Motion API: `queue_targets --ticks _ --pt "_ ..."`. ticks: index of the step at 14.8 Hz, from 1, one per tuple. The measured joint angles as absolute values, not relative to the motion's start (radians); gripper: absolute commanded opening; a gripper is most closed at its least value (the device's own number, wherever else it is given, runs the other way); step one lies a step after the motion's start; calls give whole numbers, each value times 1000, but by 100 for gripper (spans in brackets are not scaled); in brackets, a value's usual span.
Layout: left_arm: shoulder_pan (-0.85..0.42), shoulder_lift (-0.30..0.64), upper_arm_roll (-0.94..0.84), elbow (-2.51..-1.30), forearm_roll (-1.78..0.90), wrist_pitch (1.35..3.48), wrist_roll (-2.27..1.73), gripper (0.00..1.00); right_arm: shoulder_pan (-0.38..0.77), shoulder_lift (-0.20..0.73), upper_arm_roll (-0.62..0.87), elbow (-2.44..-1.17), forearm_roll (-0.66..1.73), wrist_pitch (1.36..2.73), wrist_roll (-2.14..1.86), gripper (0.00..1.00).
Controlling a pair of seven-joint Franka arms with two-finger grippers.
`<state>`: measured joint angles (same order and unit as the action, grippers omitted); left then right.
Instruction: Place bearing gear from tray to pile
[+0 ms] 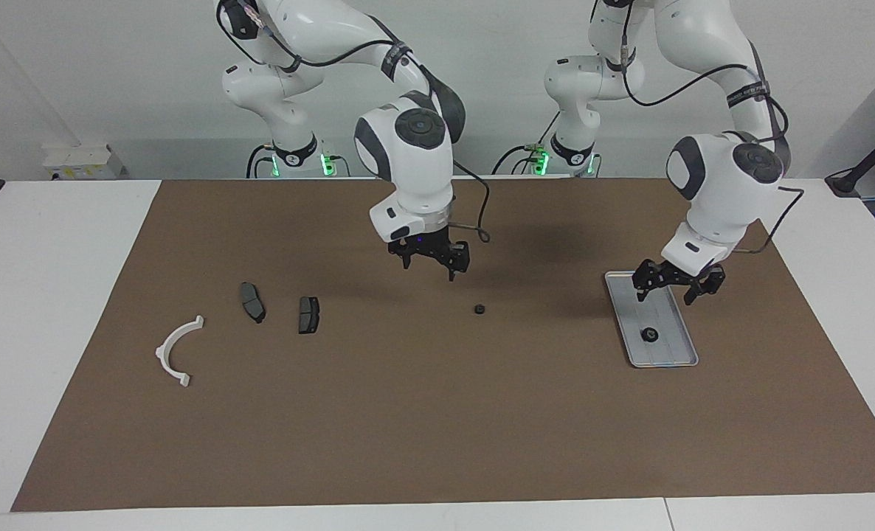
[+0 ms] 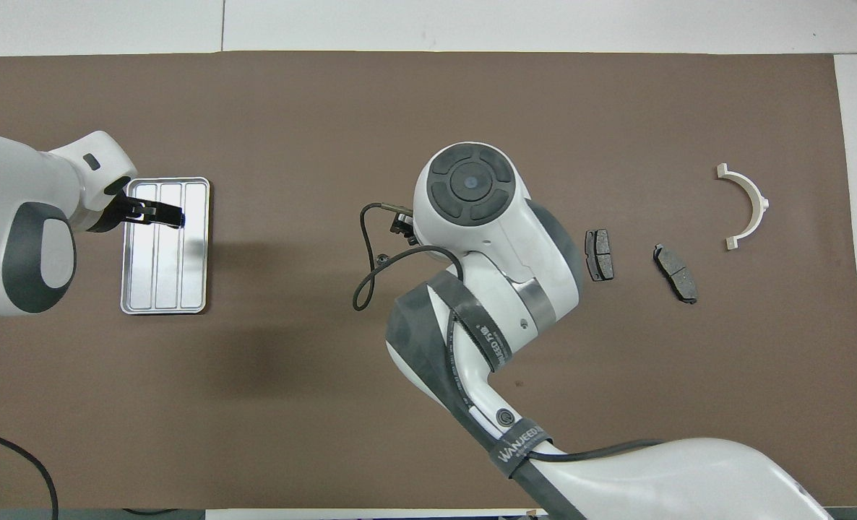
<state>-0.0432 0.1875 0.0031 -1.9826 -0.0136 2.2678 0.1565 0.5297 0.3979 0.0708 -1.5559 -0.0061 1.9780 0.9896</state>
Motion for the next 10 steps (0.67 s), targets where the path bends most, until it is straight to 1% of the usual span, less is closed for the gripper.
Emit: queue_targets --ticks 2,5,7,10 --pt "-44 241 -3 -1994 -14 2333 156 92 570 469 69 -1497 -29 1978 1050 100" --pt "-43 308 -2 -1997 -14 2413 156 92 623 601 69 -1389 -74 1978 1150 100" --pt "-40 320 -1 -1997 -12 2427 156 92 637 665 68 -1342 -77 1992 1157 100" --pt "-34 321 -1 -1997 1 2438 156 92 640 710 67 -1318 -77 2022 1159 100"
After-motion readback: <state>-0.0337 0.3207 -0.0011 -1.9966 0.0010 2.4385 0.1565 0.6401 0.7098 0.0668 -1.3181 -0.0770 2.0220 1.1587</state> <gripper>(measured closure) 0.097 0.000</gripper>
